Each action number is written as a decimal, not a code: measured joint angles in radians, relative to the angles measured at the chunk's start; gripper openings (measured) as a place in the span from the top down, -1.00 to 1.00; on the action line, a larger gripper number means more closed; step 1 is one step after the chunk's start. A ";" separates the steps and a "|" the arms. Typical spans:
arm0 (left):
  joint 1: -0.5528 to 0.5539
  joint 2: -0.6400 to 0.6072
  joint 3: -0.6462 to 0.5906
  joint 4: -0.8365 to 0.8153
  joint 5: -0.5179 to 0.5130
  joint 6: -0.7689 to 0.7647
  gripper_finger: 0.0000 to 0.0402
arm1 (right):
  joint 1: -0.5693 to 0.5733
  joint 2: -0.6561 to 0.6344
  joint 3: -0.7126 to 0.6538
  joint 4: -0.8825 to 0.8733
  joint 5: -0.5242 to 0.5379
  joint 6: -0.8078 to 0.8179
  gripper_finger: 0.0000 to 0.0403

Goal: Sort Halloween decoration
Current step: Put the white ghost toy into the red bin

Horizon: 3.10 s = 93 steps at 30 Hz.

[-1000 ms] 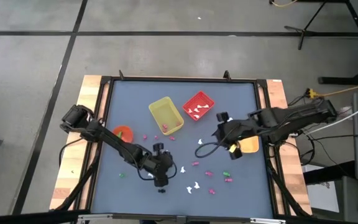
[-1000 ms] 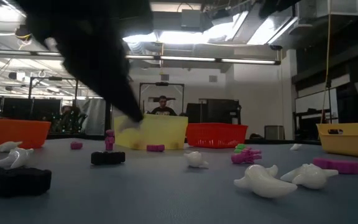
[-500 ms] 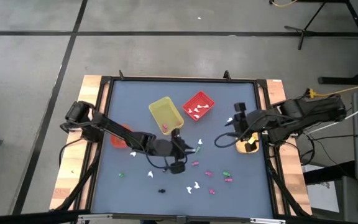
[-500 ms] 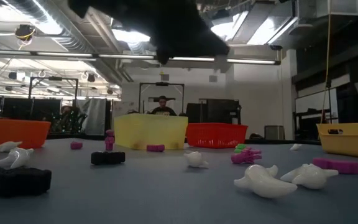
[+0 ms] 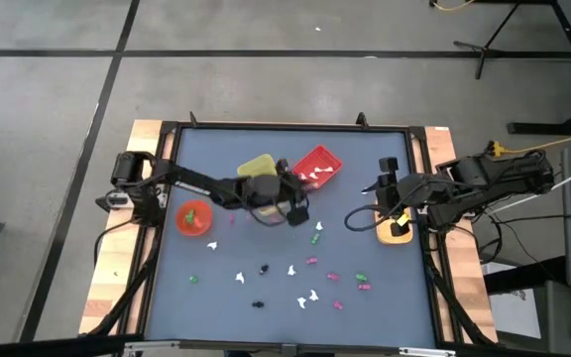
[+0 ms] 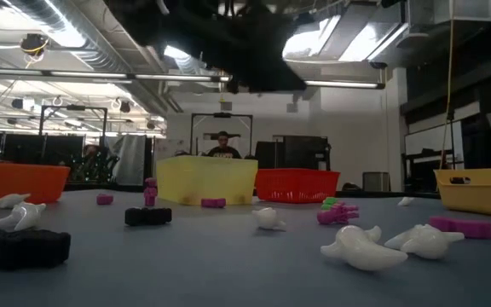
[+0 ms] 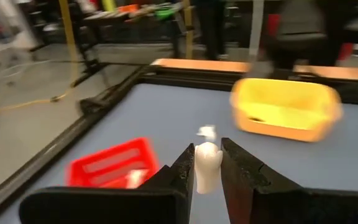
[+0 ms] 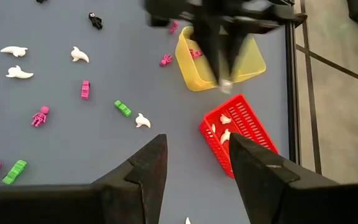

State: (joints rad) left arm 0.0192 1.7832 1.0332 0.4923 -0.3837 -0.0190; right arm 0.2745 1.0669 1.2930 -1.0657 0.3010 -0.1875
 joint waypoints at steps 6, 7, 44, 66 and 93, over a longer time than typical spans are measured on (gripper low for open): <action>0.122 0.009 0.000 0.009 0.079 -0.057 0.77 | 0.000 0.004 0.000 0.000 -0.003 0.000 0.15; 0.136 0.011 0.000 0.003 0.093 -0.062 0.77 | 0.000 0.004 0.000 0.000 -0.003 0.000 0.15; 0.185 0.065 0.000 -0.005 0.078 -0.084 0.32 | -0.137 0.004 -0.001 -0.098 0.042 -0.026 0.15; 0.180 0.065 0.000 -0.005 0.079 -0.087 0.32 | -0.574 0.004 -0.354 0.267 -0.631 -0.090 0.15; 0.016 -0.204 -0.002 -0.443 0.090 -0.084 0.32 | -0.268 0.202 -0.750 1.176 -0.394 -0.140 0.16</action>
State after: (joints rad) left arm 0.0351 1.5795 1.0317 0.0493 -0.2939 -0.1032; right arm 0.0063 1.2692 0.5430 0.1100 -0.0932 -0.3270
